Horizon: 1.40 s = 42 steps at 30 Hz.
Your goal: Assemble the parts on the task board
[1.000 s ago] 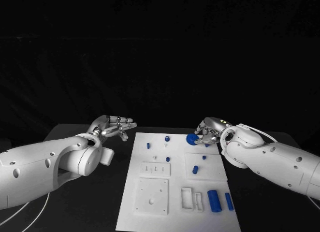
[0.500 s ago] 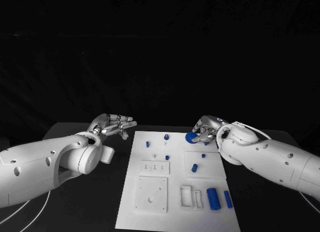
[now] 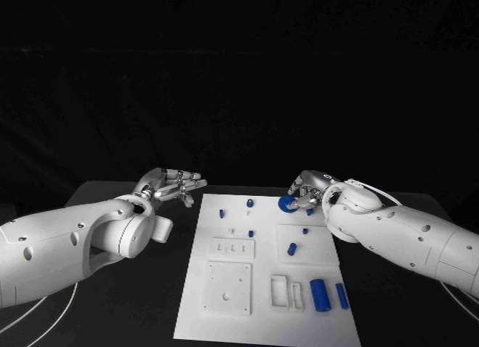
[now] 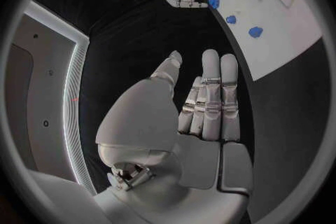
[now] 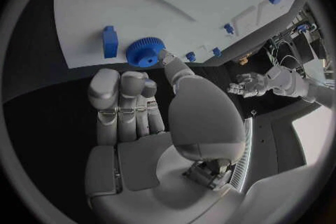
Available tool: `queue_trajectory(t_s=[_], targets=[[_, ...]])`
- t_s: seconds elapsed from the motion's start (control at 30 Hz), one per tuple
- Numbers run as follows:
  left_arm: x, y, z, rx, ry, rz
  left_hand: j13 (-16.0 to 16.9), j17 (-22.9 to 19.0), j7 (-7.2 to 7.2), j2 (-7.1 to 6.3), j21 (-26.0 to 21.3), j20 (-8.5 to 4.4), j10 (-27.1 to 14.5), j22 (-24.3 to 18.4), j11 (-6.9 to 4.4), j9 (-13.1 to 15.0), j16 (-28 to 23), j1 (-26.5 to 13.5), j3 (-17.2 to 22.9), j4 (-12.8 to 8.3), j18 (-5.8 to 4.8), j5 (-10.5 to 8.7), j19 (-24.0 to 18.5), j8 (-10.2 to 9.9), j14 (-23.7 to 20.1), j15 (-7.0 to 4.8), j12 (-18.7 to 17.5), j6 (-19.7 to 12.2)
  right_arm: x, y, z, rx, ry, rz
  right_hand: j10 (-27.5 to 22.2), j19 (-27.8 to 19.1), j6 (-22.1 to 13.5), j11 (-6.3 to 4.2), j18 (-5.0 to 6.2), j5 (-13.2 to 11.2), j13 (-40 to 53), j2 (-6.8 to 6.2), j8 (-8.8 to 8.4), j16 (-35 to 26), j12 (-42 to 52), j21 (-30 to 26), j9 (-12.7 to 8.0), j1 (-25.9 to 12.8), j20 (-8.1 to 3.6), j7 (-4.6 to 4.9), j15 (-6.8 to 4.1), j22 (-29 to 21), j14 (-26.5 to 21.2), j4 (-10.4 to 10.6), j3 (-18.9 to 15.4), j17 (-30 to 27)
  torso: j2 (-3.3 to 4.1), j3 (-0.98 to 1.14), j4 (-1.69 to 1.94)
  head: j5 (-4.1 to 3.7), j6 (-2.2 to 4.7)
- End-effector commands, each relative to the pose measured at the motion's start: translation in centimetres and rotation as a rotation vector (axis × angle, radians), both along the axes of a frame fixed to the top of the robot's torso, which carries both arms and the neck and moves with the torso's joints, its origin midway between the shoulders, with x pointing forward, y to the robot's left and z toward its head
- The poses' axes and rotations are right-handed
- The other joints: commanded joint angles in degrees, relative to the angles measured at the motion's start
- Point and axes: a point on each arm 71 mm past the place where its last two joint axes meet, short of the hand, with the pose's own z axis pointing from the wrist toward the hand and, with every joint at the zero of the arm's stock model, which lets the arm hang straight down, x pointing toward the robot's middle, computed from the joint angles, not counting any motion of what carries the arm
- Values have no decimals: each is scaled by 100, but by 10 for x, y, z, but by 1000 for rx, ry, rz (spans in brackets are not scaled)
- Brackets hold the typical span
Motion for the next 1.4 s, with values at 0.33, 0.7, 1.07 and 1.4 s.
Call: queue_trajectory(t_s=[0.33,0.7,1.07,1.4], targets=[[-1,-4,1,-4,-5,-26,-1,-6,8,8,21,0,-8,-5,-4,4,22,37,-5,-31,116,12,-41,25,22,-6,-9,-30,2,4,-5,-13,58,16,-39,335,-26,14,12,37,2,-12,4,10,-26,-20,2,-31,56,-6,9,592,-44,66,-63,1,-6,4,-11,15,-14],[-1,-4,1,-5,-3,-28,-1,-7,9,9,36,2,-15,-24,-2,4,21,30,-8,-29,116,11,-49,26,20,-4,-9,-39,3,8,-12,-14,129,40,-56,334,-38,17,9,118,11,37,-1,8,-18,-11,-6,-46,56,1,10,597,-46,77,-105,10,-1,0,-11,17,-26],[-1,-4,1,-4,-1,-29,-1,-7,9,9,36,2,-15,-24,-2,4,21,30,-8,-29,116,11,-49,26,20,-4,-9,-39,4,5,-15,-23,145,30,-53,334,27,-1,-1,532,30,84,-2,47,2,26,-16,-73,46,-10,-2,605,-49,17,47,72,-7,0,-14,14,-50],[0,-4,0,-2,4,-28,-1,-7,9,9,36,2,-15,-24,-2,4,21,30,-8,-29,116,11,-49,26,20,-4,-9,-39,3,1,-15,-48,150,28,-81,320,-12,-6,-11,1070,17,-72,-1,33,-40,53,-30,-239,34,12,-8,609,-54,-441,815,109,-7,9,-13,18,-75]])
